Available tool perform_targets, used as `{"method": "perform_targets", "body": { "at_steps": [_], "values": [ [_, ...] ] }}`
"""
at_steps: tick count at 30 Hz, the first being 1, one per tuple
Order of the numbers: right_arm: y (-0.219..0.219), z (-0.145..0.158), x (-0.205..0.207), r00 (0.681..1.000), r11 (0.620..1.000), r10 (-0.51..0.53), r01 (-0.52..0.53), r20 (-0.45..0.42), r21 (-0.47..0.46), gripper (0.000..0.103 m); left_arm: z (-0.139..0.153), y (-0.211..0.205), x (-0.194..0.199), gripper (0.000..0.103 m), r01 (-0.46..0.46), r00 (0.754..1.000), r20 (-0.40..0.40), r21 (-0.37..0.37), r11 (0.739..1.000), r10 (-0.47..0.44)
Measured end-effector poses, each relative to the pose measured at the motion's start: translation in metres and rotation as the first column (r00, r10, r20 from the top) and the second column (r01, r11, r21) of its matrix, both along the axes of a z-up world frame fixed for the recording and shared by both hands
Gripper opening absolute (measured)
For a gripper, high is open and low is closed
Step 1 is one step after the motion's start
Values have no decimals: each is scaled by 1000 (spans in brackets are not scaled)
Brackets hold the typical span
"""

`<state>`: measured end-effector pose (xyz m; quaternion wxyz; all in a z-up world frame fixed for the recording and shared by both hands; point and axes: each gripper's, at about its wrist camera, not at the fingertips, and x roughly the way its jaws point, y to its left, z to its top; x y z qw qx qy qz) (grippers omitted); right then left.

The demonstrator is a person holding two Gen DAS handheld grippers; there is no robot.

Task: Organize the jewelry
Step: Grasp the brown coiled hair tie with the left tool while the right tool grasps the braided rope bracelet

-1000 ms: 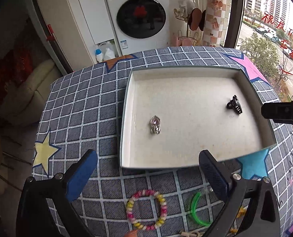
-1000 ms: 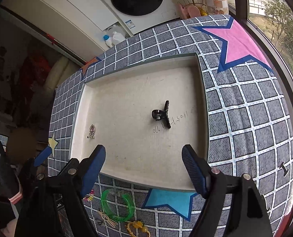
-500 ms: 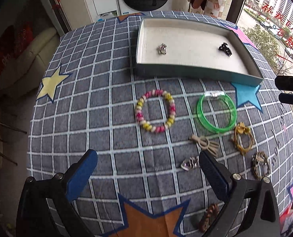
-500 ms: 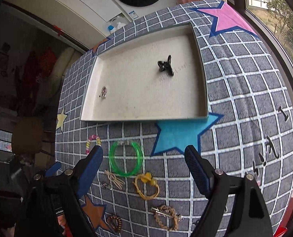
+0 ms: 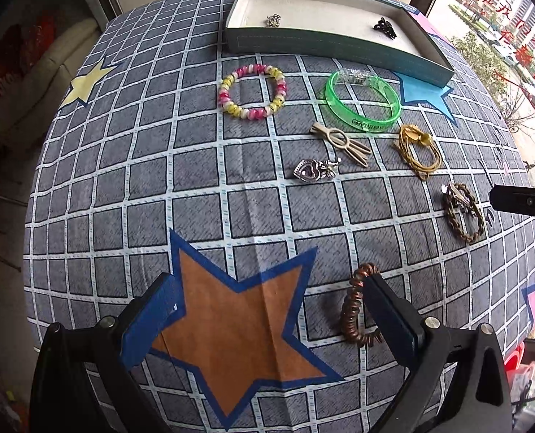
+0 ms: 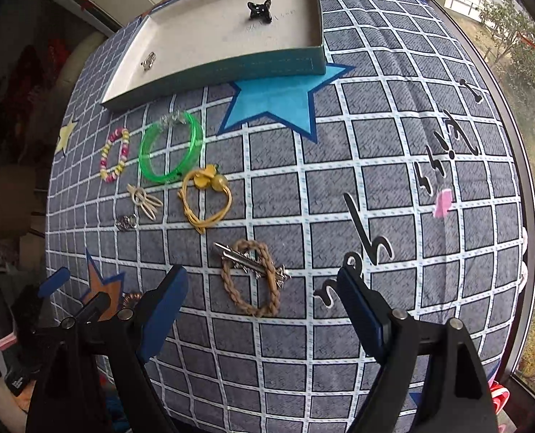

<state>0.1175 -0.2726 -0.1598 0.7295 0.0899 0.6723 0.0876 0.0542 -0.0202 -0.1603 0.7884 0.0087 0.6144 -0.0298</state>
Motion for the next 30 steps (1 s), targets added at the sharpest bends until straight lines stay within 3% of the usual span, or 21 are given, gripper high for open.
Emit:
{"method": "perform_targets", "body": {
  "at_steps": [11,16,25,28,30],
  "values": [
    [-3,-11,-16,999,999,-35,34,-26,-25,86,-12,-2,-3,103,-2,1000,-12,12,1000,2],
    [-3,-16,-18,998,998,-50,48,-34,-51,66,-14,-8,-4,103,14,1000,-7,7,1000,-14],
    [0,-25,-23,997,994,-67,64,-38,-85,45,-20,-18,-4,101,33,999,-22,32,999,-32],
    [2,-24,-24,997,993,-73,69,-33,-97,41,-22,-21,-5,90,39,999,-32,37,999,-38],
    [8,-24,-24,997,992,-65,61,-32,-110,37,-23,-21,-6,90,35,999,-36,33,999,-34]
  ]
}}
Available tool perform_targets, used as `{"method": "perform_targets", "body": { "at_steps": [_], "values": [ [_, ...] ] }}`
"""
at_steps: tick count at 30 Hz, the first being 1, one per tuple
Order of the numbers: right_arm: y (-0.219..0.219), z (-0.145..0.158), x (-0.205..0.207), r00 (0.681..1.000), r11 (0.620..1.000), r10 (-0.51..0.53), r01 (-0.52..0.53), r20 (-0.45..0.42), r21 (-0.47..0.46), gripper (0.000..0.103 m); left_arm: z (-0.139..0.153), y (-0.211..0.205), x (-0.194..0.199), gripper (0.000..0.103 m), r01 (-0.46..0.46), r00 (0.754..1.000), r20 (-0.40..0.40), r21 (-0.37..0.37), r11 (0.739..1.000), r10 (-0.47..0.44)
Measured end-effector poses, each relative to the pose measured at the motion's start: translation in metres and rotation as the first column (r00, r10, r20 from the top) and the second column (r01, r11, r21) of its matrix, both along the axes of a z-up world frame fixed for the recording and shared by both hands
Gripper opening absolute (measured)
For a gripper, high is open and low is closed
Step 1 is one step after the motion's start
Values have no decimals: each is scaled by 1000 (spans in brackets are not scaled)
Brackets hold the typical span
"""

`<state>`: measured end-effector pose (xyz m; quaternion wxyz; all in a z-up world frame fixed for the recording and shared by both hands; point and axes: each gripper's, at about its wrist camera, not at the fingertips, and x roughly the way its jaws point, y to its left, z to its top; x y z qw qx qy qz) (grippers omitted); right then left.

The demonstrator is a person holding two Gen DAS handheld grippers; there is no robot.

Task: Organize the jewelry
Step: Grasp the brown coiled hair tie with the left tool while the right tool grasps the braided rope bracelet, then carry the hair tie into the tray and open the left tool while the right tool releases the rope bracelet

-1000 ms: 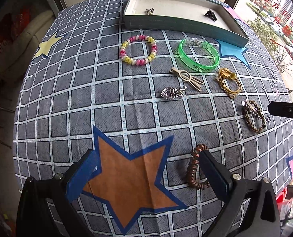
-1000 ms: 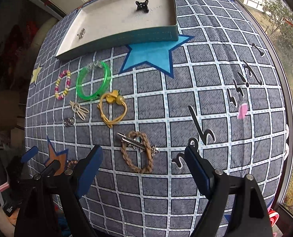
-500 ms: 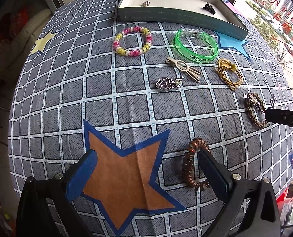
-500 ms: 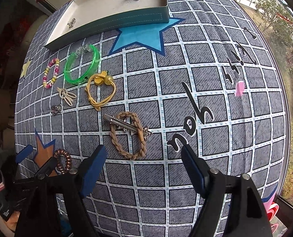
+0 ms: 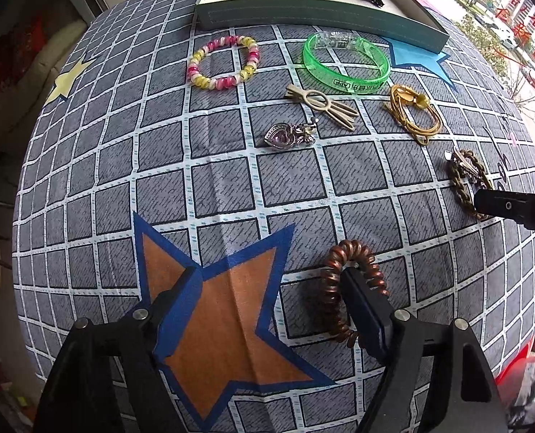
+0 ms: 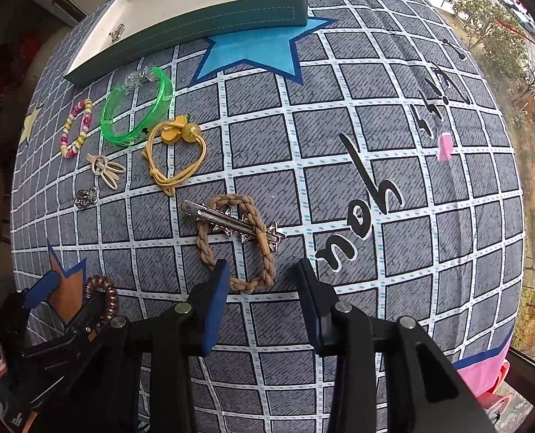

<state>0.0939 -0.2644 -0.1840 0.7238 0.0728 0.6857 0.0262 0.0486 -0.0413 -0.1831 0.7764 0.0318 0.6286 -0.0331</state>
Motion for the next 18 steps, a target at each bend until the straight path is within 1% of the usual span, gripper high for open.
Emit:
{"method": "perform_targets", "body": {
  "at_steps": [1,2,3,4,5,6,8,9,11,12,13,16,18],
  "values": [
    [3,0,0,1000,1000,7,-7,2,-7,34,-2,0,-2,90,3,1000,-5,-4,1000,-3],
    [6,-1,0,1000,1000,12,-12,4,-12,31,-2,-1,-2,85,9,1000,-3,-8,1000,-9],
    [8,-1,0,1000,1000,15,-15,5,-16,24,-1,-2,-3,83,16,1000,1,-11,1000,-16],
    [13,-3,2,1000,1000,15,-15,5,-17,15,-2,-5,-5,80,24,1000,4,-14,1000,-24],
    [16,-3,2,1000,1000,14,-14,5,-18,10,-3,-9,-7,75,31,999,6,-18,999,-31],
    [18,-4,3,1000,1000,11,-11,11,-12,8,-4,-12,-10,73,38,999,8,-22,999,-37],
    [22,0,3,1000,1000,12,-12,27,8,8,-5,-17,-11,63,47,999,14,-33,998,-47],
    [22,3,3,999,1000,13,-14,40,23,8,-4,-18,-11,59,52,999,18,-34,998,-51],
    [24,11,4,998,999,15,-18,58,51,7,-1,-21,-13,39,60,998,23,-45,997,-59],
    [24,15,5,998,997,10,-15,66,74,7,-1,-22,-13,33,65,998,22,-53,996,-64],
    [24,18,6,997,995,3,-10,71,101,7,2,-20,-10,24,68,998,17,-73,995,-67],
    [19,25,11,996,986,-18,4,83,164,7,9,-11,-3,24,38,999,13,-166,985,-36],
    [19,31,11,996,982,-23,5,92,188,7,17,-8,0,24,34,999,33,-186,982,-28]
  ]
}}
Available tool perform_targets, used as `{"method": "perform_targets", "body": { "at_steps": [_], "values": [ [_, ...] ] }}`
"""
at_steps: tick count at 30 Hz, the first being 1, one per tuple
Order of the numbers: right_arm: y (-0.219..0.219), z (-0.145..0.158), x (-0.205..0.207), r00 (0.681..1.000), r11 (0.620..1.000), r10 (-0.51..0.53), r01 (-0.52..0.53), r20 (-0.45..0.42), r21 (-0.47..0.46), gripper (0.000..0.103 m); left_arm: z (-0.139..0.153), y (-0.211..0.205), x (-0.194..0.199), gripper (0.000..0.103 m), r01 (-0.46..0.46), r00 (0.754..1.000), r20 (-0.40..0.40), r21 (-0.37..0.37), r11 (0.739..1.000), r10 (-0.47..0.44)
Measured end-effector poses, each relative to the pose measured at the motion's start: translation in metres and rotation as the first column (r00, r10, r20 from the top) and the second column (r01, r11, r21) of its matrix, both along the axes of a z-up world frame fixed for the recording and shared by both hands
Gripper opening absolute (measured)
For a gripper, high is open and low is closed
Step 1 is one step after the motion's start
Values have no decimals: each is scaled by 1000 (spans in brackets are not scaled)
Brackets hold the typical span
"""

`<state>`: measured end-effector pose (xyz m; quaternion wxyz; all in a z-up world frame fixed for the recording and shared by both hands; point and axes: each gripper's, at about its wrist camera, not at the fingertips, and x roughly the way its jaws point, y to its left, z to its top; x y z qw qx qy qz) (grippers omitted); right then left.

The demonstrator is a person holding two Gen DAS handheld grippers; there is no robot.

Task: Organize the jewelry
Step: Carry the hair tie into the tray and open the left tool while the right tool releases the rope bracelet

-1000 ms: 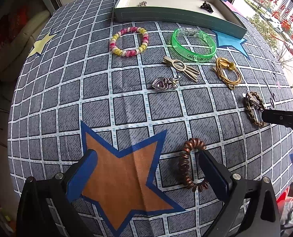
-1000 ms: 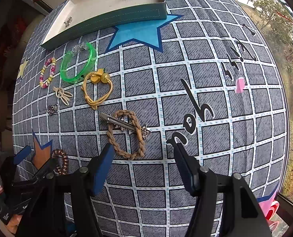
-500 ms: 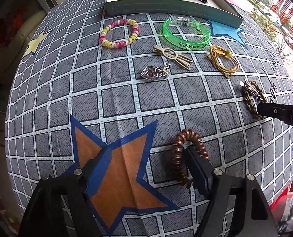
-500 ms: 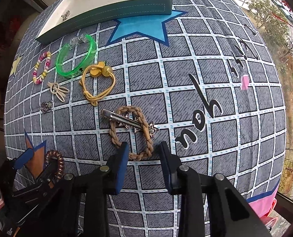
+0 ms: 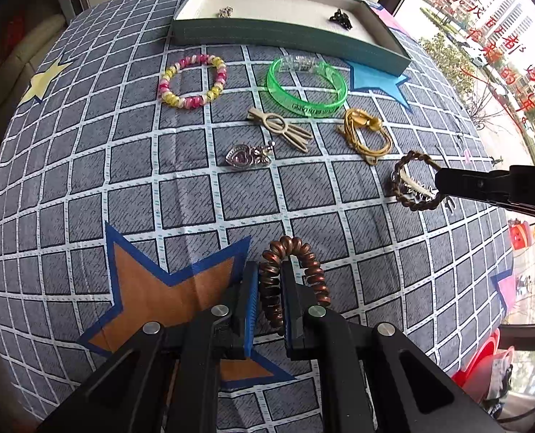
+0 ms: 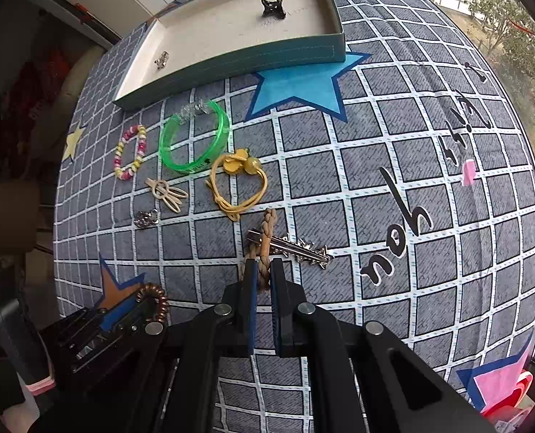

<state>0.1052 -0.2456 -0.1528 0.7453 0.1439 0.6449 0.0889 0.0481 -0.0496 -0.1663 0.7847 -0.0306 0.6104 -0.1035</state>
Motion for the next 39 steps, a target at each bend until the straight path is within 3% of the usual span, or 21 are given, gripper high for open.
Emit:
{"method": "perform_targets", "body": {
  "at_steps": [12,23,39],
  "values": [
    [-3,34,6,999,993,13,-18,48,117,7,34,27,17,24,-27,997,75,-41,999,30],
    [-4,52,30,996,992,4,-15,89,129,7,57,43,36,24,-48,990,130,-56,997,55],
    [-11,75,113,982,994,23,-42,187,99,7,87,46,122,24,-50,971,230,-52,997,61]
  ]
}}
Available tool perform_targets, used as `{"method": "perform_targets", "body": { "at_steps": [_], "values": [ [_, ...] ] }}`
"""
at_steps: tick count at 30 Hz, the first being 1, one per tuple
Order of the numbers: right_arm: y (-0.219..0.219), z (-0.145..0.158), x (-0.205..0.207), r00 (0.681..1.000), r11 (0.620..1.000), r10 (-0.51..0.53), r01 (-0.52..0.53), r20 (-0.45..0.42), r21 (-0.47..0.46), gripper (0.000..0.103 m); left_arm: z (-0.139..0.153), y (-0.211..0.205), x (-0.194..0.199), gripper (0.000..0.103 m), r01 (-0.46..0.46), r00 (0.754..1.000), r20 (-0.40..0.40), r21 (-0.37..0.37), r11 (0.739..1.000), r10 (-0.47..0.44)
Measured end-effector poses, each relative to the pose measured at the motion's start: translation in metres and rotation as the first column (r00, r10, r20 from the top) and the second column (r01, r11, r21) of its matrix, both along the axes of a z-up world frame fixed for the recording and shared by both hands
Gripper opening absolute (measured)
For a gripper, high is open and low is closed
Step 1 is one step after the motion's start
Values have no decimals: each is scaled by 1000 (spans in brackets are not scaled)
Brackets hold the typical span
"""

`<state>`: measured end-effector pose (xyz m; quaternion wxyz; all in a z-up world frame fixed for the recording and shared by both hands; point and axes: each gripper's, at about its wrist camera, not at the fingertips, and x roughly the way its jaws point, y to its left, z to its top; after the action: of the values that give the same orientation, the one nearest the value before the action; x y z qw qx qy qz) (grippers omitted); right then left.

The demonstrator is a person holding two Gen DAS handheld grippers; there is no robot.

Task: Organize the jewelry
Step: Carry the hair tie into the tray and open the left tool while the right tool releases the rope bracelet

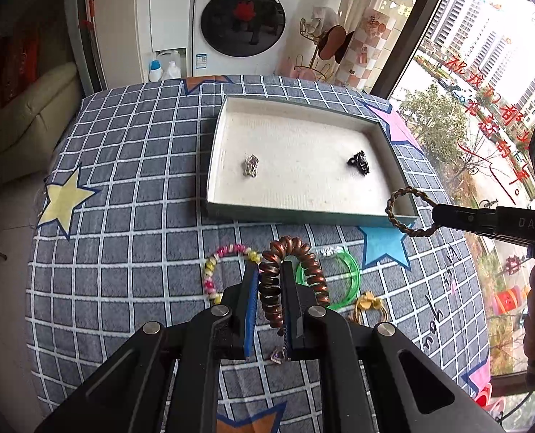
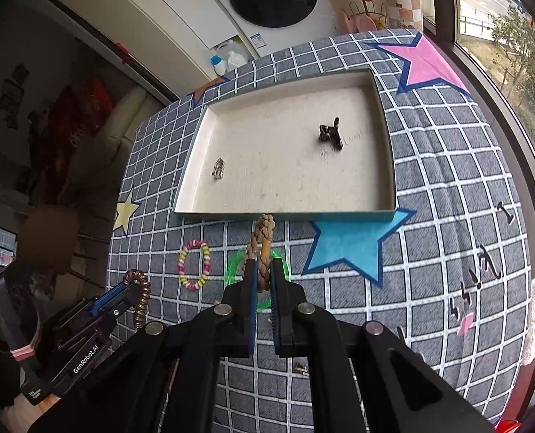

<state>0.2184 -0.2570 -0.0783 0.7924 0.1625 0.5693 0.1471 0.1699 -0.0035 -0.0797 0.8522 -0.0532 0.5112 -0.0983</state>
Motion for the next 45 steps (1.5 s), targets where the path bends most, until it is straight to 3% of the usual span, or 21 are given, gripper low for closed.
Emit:
{"method": "perform_targets", "body": {
  "at_steps": [10,23,29,34,45],
  "values": [
    [-4,-14,56,1000,1000,8,-8,4,-19,7,-5,-19,66,24,-7,999,32,-1,1000,7],
    [-16,-63,102,997,999,-9,6,-77,-41,7,-46,-60,124,24,38,999,0,71,997,-38],
    [-21,-87,116,992,998,-26,19,-120,-62,7,-67,-74,136,24,53,999,-14,150,987,-51],
    [-25,-100,125,989,996,-38,27,-139,-83,7,-80,-74,145,24,41,999,-42,172,984,-34],
    [-19,-110,137,990,991,-21,2,-142,-134,8,-100,-80,155,24,45,997,-78,278,959,-24]
  ]
}}
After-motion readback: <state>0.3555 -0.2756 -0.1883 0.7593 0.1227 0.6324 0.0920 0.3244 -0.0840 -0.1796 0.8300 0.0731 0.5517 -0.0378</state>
